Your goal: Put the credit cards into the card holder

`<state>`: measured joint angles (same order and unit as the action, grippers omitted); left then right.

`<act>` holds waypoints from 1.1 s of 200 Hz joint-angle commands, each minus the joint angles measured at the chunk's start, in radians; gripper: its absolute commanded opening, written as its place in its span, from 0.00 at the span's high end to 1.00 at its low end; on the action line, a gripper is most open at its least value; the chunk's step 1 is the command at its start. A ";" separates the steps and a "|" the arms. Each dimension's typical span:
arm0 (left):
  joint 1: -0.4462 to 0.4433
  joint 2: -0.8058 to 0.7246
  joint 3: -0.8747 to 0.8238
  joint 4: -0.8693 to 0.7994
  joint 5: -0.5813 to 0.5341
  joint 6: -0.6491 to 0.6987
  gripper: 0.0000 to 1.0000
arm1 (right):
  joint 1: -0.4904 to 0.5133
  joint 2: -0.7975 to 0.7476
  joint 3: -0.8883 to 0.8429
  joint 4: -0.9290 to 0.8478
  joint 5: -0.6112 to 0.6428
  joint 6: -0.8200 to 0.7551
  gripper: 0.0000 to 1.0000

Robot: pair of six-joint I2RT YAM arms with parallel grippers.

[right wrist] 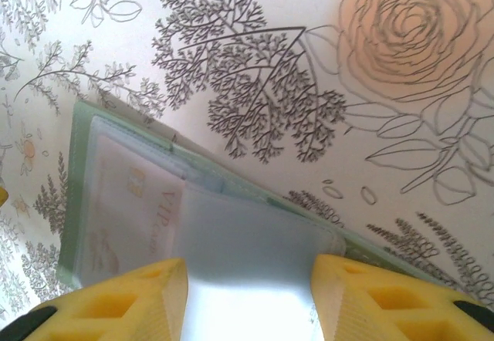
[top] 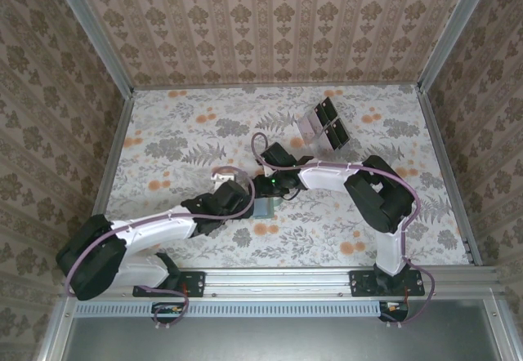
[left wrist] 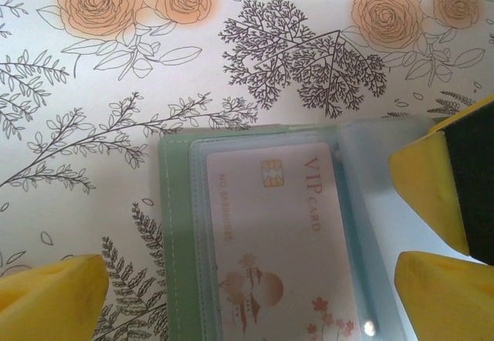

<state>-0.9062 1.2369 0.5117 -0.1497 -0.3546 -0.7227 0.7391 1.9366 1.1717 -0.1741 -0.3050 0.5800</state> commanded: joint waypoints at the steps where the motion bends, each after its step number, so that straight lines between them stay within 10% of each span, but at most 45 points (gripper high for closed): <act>1: -0.020 -0.058 -0.034 -0.020 -0.012 0.001 0.00 | 0.050 -0.004 0.016 -0.092 -0.003 -0.001 0.51; 220: -0.021 -0.187 -0.154 0.103 0.072 0.043 0.00 | 0.077 0.040 0.085 -0.072 -0.014 0.058 0.44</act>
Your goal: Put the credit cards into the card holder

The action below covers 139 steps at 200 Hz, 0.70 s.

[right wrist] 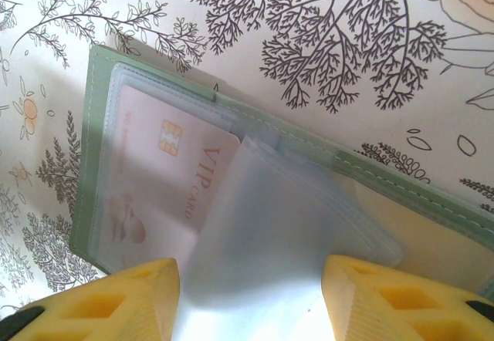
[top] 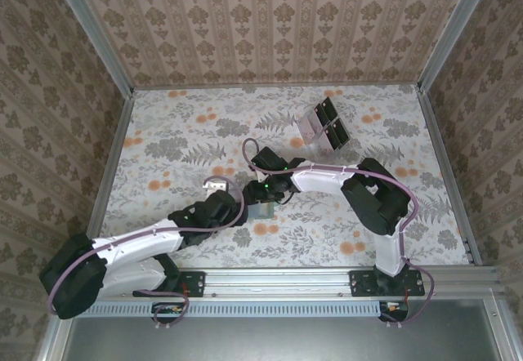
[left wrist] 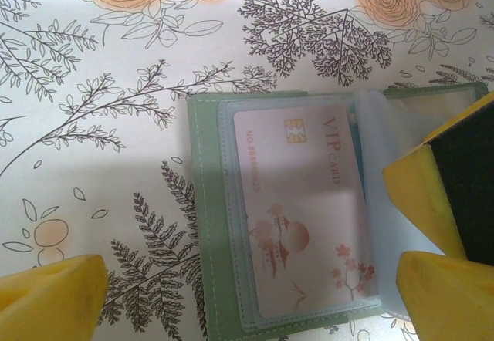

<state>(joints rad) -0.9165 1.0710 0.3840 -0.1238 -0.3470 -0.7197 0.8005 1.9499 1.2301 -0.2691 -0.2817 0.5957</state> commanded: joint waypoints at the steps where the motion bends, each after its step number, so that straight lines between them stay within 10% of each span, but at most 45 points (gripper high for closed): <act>1: -0.010 -0.022 -0.027 0.079 0.064 0.039 0.00 | 0.016 0.027 0.027 0.023 -0.037 0.043 0.44; 139: -0.001 -0.107 -0.054 -0.002 0.151 -0.002 0.00 | 0.008 0.024 0.017 0.018 -0.027 0.056 0.46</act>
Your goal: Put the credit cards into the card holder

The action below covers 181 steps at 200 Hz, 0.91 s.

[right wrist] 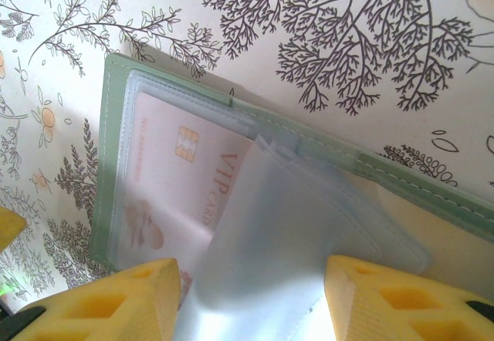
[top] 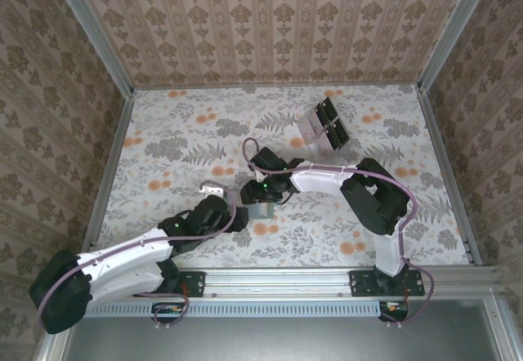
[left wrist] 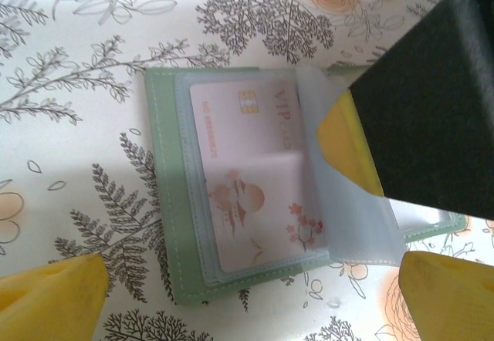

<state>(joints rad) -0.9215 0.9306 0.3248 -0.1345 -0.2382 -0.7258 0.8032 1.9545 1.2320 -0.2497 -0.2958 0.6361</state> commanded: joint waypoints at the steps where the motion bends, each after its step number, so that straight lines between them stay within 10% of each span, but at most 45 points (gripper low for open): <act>1: 0.004 0.035 0.006 0.010 0.043 0.004 0.00 | 0.005 0.019 0.014 -0.002 -0.012 0.016 0.46; 181: 0.005 0.028 -0.009 0.095 0.018 0.036 0.00 | 0.003 0.032 0.020 0.001 -0.016 0.018 0.46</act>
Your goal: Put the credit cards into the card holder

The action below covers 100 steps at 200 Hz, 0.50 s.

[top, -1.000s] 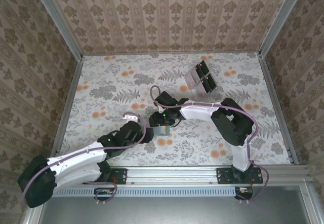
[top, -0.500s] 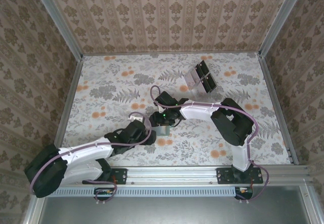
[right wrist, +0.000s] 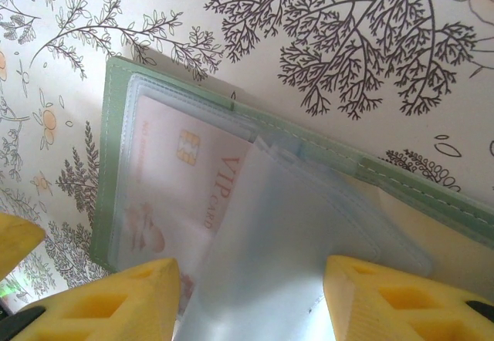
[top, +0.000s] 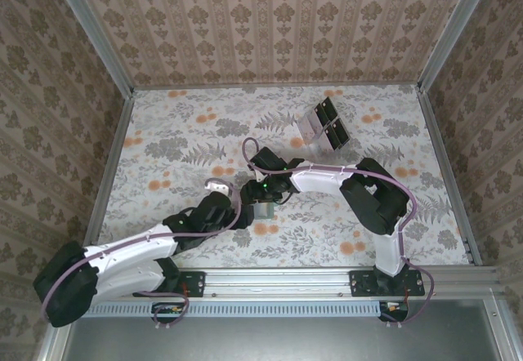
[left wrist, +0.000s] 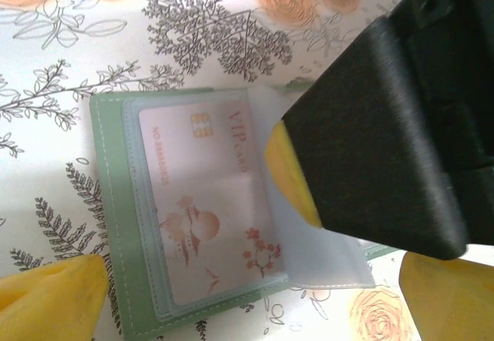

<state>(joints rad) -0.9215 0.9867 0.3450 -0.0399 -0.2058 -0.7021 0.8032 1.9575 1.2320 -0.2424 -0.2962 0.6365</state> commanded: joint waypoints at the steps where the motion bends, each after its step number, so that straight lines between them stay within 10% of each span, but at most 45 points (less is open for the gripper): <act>1: 0.005 -0.029 -0.029 0.000 -0.015 0.012 0.00 | 0.003 0.029 0.020 -0.006 -0.016 0.017 0.46; 100: 0.007 0.066 -0.022 0.060 -0.026 0.022 0.00 | 0.004 0.025 0.018 -0.009 -0.015 0.017 0.46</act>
<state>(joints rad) -0.9211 1.0279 0.3183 -0.0113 -0.2096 -0.7021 0.8032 1.9591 1.2335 -0.2420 -0.2966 0.6365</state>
